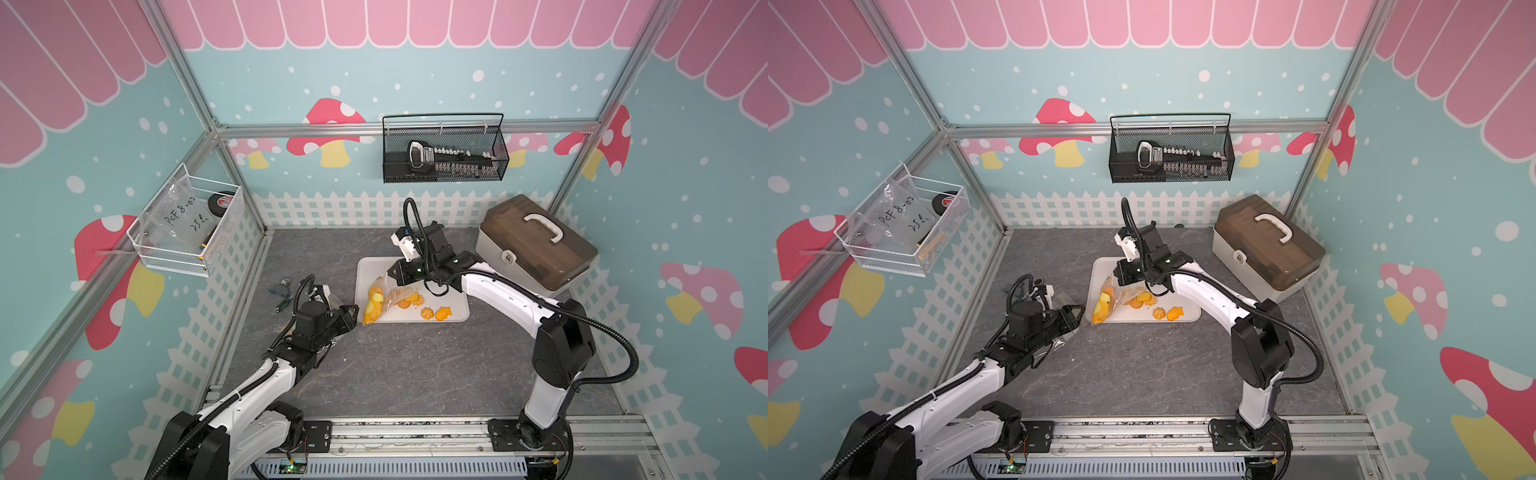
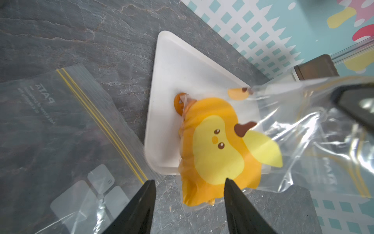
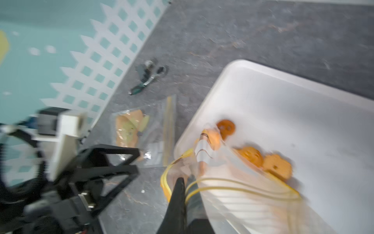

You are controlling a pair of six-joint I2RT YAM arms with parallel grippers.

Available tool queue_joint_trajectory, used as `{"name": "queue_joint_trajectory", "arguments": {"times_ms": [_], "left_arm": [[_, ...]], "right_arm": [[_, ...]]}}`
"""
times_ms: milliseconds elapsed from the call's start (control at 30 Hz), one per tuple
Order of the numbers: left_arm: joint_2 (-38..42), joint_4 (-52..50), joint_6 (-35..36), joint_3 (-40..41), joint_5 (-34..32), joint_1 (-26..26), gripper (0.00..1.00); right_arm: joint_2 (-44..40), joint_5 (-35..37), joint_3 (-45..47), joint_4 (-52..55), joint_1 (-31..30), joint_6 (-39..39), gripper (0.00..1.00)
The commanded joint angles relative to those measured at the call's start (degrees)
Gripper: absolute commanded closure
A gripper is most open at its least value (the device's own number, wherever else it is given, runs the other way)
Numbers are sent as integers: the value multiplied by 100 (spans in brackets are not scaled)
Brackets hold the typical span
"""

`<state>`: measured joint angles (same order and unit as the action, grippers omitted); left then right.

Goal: Pour cookies out of the ziploc bag
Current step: Place the ziploc bag on the tray.

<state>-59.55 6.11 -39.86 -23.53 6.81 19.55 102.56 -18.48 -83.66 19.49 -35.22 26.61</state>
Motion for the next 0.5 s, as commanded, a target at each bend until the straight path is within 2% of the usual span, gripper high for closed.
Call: {"name": "queue_joint_trajectory", "arguments": {"times_ms": [0, 200, 467], "left_arm": [[-254, 22, 160, -322, 70, -65, 41], [-1096, 119, 181, -881, 327, -72, 41], [-2240, 206, 159, -1455, 559, 74, 42]], "right_arm": [[-99, 431, 769, -270, 416, -197, 100], [-218, 783, 1571, -351, 769, -384, 98], [-6, 869, 1572, -473, 1018, -463, 86]]}}
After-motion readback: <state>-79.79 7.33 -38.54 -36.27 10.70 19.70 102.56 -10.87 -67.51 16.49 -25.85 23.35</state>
